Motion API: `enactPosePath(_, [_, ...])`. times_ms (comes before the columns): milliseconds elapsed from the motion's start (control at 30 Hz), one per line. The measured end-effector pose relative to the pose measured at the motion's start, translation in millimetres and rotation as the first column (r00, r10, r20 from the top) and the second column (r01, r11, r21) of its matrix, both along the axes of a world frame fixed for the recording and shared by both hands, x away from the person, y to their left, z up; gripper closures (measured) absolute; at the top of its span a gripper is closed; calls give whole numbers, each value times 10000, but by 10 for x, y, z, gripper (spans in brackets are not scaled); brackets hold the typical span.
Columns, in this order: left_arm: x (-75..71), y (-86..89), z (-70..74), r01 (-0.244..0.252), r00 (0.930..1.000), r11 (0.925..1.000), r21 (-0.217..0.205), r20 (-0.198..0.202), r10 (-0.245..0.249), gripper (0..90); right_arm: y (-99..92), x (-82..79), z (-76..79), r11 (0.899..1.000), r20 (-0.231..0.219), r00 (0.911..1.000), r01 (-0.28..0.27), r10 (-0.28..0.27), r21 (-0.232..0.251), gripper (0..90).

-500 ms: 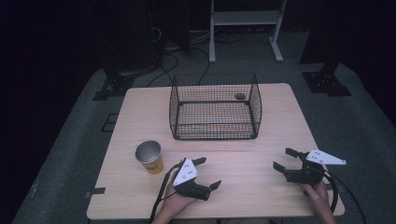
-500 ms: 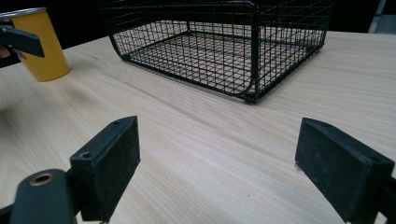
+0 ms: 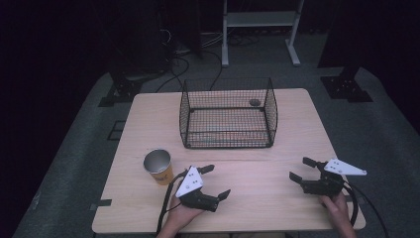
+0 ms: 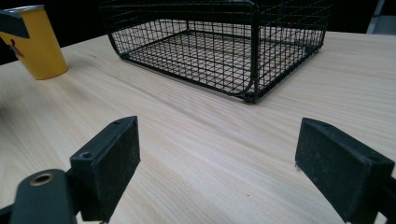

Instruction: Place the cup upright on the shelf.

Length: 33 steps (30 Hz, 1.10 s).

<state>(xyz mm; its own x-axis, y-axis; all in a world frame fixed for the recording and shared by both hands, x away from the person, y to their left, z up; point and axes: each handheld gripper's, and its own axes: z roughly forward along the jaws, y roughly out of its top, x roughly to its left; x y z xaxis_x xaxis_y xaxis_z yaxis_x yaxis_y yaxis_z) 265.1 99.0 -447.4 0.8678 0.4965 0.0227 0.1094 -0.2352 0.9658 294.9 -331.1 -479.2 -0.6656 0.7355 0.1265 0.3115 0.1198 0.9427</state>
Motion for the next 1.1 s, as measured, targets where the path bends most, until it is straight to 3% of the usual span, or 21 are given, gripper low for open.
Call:
enactPosePath(333, [-21,60,127,-128,9996,9999,14,268,127,67,-6,4,-1,10000,-29,10000,21,-21,48,129])
enactPosePath(567, [-16,102,174,-241,9995,9997,48,205,240,32,-10,6,-1,9999,-60,10000,53,-52,97,129])
enactPosePath(1100, [-55,282,397,-393,9981,9992,-15,477,393,29,-14,7,-2,9998,-97,9999,113,-111,152,129])
